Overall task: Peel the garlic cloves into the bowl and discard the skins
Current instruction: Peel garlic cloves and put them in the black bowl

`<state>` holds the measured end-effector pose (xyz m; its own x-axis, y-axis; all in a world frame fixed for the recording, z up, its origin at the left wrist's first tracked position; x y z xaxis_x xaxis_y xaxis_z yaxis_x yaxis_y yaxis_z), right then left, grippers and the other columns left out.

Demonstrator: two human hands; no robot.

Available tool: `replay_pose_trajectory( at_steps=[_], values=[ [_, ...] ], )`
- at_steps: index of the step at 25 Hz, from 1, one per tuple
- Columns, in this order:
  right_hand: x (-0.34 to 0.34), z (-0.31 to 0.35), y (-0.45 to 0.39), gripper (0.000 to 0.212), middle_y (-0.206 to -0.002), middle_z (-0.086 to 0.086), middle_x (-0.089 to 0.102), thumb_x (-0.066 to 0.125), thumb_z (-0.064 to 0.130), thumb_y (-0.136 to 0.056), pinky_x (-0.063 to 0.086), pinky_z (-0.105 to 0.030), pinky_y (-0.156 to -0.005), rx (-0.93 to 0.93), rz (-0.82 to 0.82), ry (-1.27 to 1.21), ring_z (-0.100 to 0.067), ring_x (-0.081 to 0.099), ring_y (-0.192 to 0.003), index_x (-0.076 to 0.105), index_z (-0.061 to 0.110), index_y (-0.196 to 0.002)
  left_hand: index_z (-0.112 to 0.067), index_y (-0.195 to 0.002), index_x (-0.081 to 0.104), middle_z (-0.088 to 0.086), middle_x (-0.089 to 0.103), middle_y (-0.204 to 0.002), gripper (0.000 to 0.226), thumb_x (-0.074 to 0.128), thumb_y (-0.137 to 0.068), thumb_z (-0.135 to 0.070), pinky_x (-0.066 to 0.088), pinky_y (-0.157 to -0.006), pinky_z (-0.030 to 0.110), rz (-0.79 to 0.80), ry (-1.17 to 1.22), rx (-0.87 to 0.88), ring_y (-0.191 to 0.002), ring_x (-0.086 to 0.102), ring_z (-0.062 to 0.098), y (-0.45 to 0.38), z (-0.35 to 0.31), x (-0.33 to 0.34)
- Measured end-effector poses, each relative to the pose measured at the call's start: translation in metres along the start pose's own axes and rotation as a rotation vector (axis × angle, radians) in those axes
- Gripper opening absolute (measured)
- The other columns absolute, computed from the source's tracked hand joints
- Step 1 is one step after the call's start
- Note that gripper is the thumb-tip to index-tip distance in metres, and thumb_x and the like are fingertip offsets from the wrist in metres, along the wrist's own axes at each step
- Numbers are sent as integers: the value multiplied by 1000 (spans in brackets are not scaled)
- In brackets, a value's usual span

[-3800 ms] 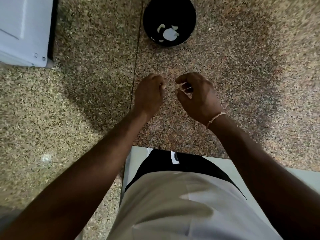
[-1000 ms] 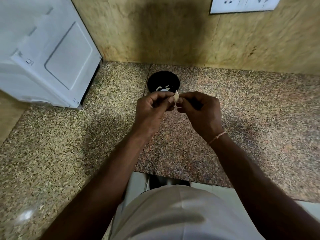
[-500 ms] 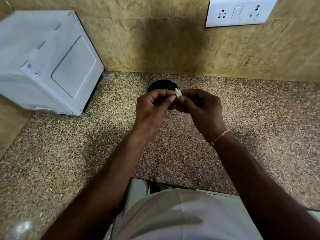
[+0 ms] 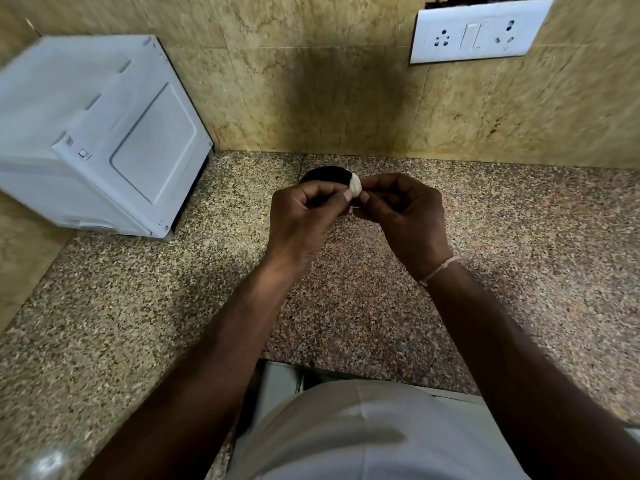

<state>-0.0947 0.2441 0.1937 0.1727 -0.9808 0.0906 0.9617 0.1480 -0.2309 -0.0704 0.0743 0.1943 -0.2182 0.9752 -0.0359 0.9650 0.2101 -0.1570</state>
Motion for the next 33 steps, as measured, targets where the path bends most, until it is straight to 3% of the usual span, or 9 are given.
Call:
replay_pose_trajectory(
  at_steps=[4, 11, 17, 22, 28, 33],
  values=[
    [3, 1, 0, 11, -93, -5, 79, 75, 6, -91, 63, -33, -75, -6, -5, -3, -25, 78, -88, 74, 13, -100, -14, -92, 83, 4, 81, -89, 8, 83, -87, -21, 65, -84, 43, -10, -27, 7, -90, 79, 24, 1, -4, -2],
    [4, -4, 1, 8, -86, -9, 78, 81, 12, -88, 64, -43, -76, 15, -46, 46, -27, 78, -83, 75, 11, -93, -16, -92, 82, 2, 81, -86, 19, 84, -85, -33, 65, -82, 53, 12, -105, 14, -85, 79, 23, 5, -7, -2],
    [1, -4, 4, 11, -85, -14, 78, 80, 8, -88, 64, -44, -77, 42, -64, 32, -31, 78, -82, 73, 1, -94, -12, -91, 82, -1, 80, -81, 15, 85, -86, -25, 66, -75, 47, -4, -185, 35, -79, 79, 17, 5, -8, 4],
    [-1, 3, 6, 5, -79, -11, 77, 78, 3, -89, 62, -35, -71, 62, -89, 19, -27, 77, -75, 74, 5, -91, -11, -92, 83, -1, 80, -81, 16, 84, -87, -26, 66, -75, 47, 18, -188, 49, -79, 79, 17, 5, -9, 8],
    [1, 2, 13, 17, -84, -13, 78, 77, 1, -89, 63, -34, -72, 100, -142, -16, -27, 77, -76, 76, 2, -106, -19, -89, 82, -2, 80, -81, 13, 83, -84, -30, 65, -78, 53, 55, -166, 29, -80, 79, 20, 6, -7, 8],
    [5, 2, 16, 13, -84, -11, 79, 79, 3, -87, 64, -38, -76, 134, -175, -40, -30, 78, -79, 78, 10, -98, -30, -82, 83, -1, 80, -81, 11, 83, -78, -40, 65, -79, 54, 63, -122, 16, -80, 79, 22, 5, -3, 6]
  ],
)
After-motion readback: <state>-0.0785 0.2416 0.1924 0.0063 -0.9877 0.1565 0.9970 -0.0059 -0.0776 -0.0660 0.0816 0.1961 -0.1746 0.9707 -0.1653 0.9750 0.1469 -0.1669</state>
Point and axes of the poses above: each hand's wrist, its own y-axis away from the middle knuckle, its own x-axis out of the palm, z = x × y, the point moved 2 cm from there along -y, towards the middle knuckle
